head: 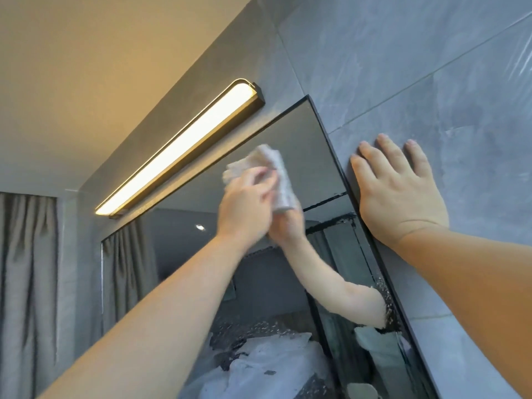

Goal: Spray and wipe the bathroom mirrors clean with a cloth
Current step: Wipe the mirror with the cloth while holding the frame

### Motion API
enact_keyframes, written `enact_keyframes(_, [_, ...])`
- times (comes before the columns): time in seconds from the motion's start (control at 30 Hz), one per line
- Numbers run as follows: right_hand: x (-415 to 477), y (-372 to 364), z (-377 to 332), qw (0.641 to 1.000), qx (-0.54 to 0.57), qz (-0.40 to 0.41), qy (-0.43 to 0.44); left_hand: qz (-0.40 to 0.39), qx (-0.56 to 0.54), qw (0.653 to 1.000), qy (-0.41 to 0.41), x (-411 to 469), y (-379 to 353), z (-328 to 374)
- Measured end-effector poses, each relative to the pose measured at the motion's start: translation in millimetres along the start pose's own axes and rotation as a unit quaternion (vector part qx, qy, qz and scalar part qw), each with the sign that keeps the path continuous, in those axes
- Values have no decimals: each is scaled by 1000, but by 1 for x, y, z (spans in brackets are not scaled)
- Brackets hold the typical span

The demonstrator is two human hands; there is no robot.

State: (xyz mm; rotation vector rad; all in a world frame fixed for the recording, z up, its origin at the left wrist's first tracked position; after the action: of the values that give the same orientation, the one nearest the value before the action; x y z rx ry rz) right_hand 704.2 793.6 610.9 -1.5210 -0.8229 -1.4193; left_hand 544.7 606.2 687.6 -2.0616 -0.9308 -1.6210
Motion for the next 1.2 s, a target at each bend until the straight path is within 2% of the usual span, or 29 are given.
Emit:
enact_keyframes(0.07, [1,1,1,1000,-6,-10,-2,18,30,993,-115,-5,8,36])
enact_keyframes(0.1, [1,2,2,1000,-9,-16,-4,20,29,990,-137,-9,10,45])
enact_keyframes(0.13, [1,4,2,1000,-9,-23,-5,12,20,992,-123,-11,11,47])
enact_keyframes(0.23, [-14,12,1,999,-12,-42,12,-4,-20,1000,5,-17,4,22])
enact_keyframes(0.33, [-51,23,5,999,-6,-43,13,-29,38,989,141,-28,-13,-23])
enact_keyframes(0.4, [-73,24,6,999,-16,-37,13,-58,55,961,264,-40,-26,-55])
enact_keyframes(0.5, [-78,19,7,999,-21,-31,22,-97,31,901,422,-62,-40,-85])
enact_keyframes(0.57, [-75,17,7,999,-22,-33,18,-98,-4,867,488,-69,-47,-83])
enact_keyframes(0.6, [-76,17,7,999,-22,-33,17,-86,-11,866,492,-70,-50,-77])
enact_keyframes(0.67, [-77,16,7,999,-24,-30,17,-23,-36,897,439,-66,-47,-47])
enact_keyframes(0.77, [-77,18,7,999,-29,-30,17,59,-90,953,282,-55,-38,22])
enact_keyframes(0.87, [-76,19,6,999,-31,-32,15,18,-164,978,124,-37,-23,81])
enact_keyframes(0.9, [-76,19,6,999,-29,-34,16,8,-186,978,95,-29,-18,93])
enact_keyframes(0.97, [-76,20,7,999,-30,-33,15,-11,-200,976,89,-11,-11,106])
enact_keyframes(1.03, [-76,20,7,999,-32,-31,13,-39,-168,982,83,2,-12,112])
enact_keyframes(1.13, [-76,20,7,999,-37,-28,14,-39,-65,997,-3,2,-18,116])
enact_keyframes(1.2, [-76,19,6,999,-39,-31,14,-40,-36,997,-58,-11,-24,114])
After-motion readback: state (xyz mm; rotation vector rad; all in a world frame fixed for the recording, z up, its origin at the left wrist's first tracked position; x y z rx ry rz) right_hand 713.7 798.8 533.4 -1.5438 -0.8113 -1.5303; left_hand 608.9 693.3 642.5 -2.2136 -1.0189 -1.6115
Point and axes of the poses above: each hand's wrist, its own x-axis towards the middle knuckle, its own y-axis out of the back of the hand, z = x × y, the point moved 1 cm from there along x, towards the middle knuckle, and after that the axes turned 12 degrees about x, right-handed, at the moved point
